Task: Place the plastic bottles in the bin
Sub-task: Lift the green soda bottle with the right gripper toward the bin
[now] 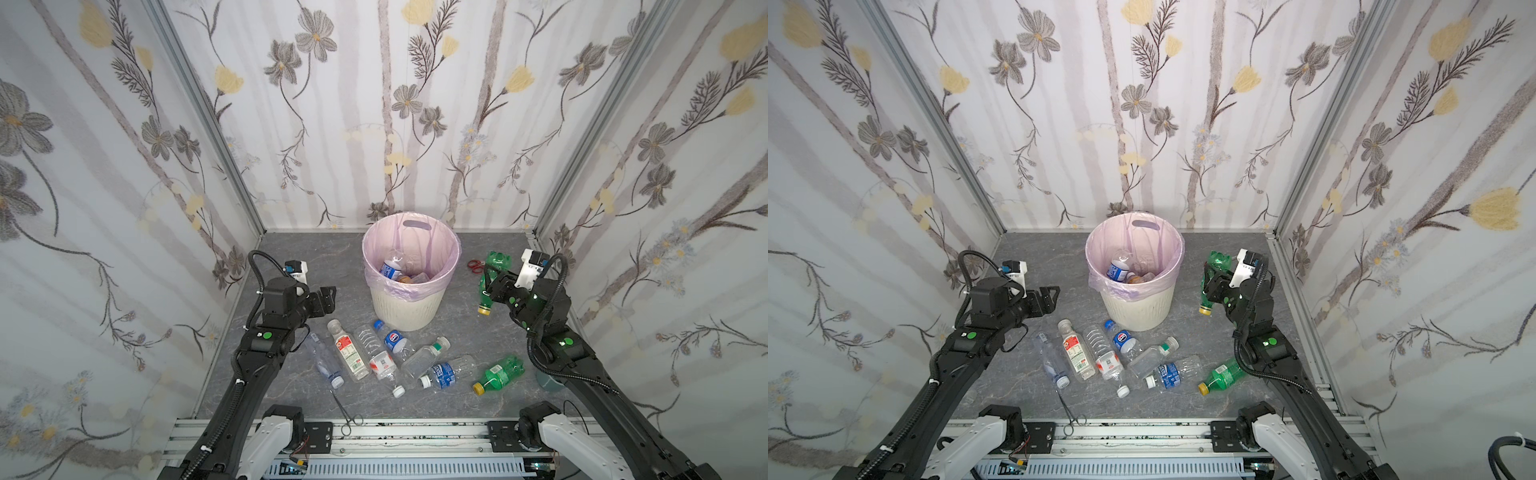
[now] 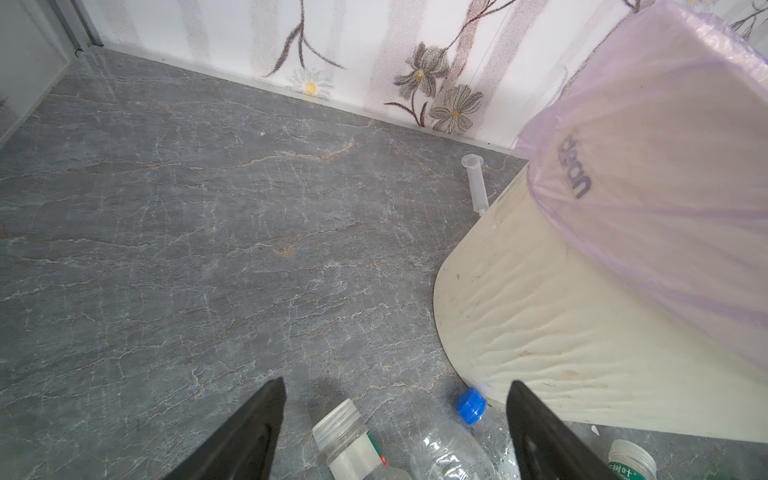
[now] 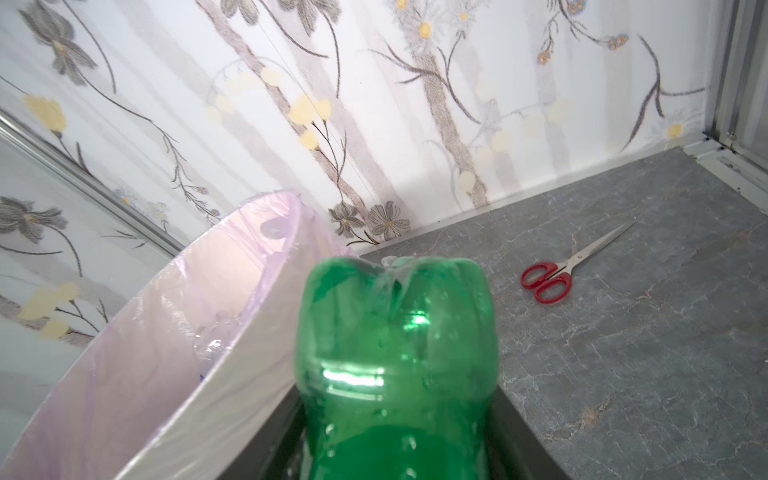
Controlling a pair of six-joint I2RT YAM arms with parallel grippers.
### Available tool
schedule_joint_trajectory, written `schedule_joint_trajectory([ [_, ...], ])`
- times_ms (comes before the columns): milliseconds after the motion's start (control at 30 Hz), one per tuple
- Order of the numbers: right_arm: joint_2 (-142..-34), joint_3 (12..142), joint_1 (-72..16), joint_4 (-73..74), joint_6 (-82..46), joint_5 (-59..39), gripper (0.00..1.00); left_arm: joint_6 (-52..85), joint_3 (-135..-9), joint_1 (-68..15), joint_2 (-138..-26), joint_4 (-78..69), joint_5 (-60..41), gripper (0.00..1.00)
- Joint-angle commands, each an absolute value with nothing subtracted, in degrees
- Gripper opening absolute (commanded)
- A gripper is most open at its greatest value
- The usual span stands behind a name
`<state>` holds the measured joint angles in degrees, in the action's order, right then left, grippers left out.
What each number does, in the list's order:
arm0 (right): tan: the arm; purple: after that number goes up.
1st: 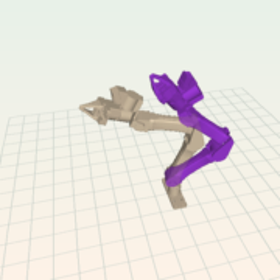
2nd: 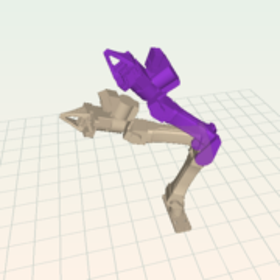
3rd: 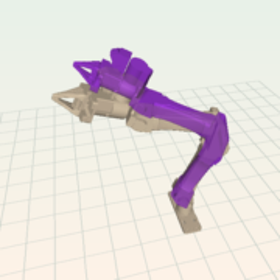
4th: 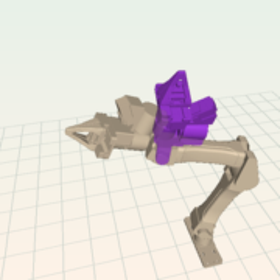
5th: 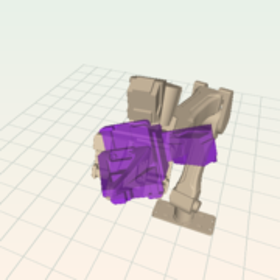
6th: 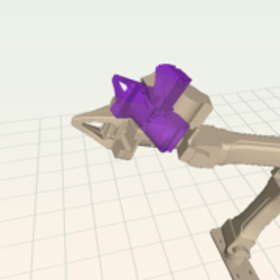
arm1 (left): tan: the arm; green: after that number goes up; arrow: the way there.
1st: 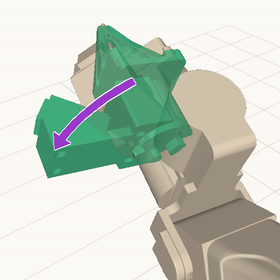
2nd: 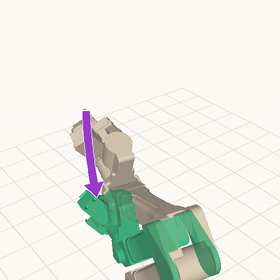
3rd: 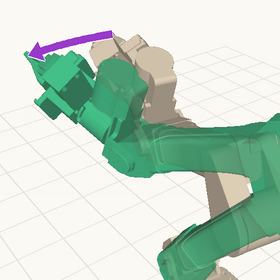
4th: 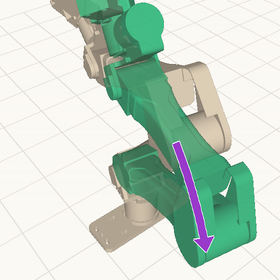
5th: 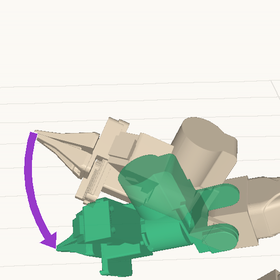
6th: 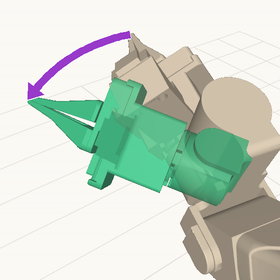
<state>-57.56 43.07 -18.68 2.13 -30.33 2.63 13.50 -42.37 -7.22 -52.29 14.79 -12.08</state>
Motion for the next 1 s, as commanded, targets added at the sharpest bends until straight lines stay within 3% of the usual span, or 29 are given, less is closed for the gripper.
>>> schedule_joint_trajectory([
  [0, -57.1, 46.8, -18.7, 2.1, -27.5, -0.5, 0.49, 13.2, -42.5, -7.0, -52.4, 13.5, -12.1, 0.85],
  [467, -67.7, 61.5, -19.5, 7.1, -28.3, -12.6, 0.49, 13.4, -42.3, -6.6, -51.8, 13.2, -12.5, 0.85],
  [967, -84.0, 75.1, -25.7, 10.3, -26.4, -13.9, 0.5, 13.5, -42.1, -6.2, -51.5, 13.0, -12.8, 0.85],
])
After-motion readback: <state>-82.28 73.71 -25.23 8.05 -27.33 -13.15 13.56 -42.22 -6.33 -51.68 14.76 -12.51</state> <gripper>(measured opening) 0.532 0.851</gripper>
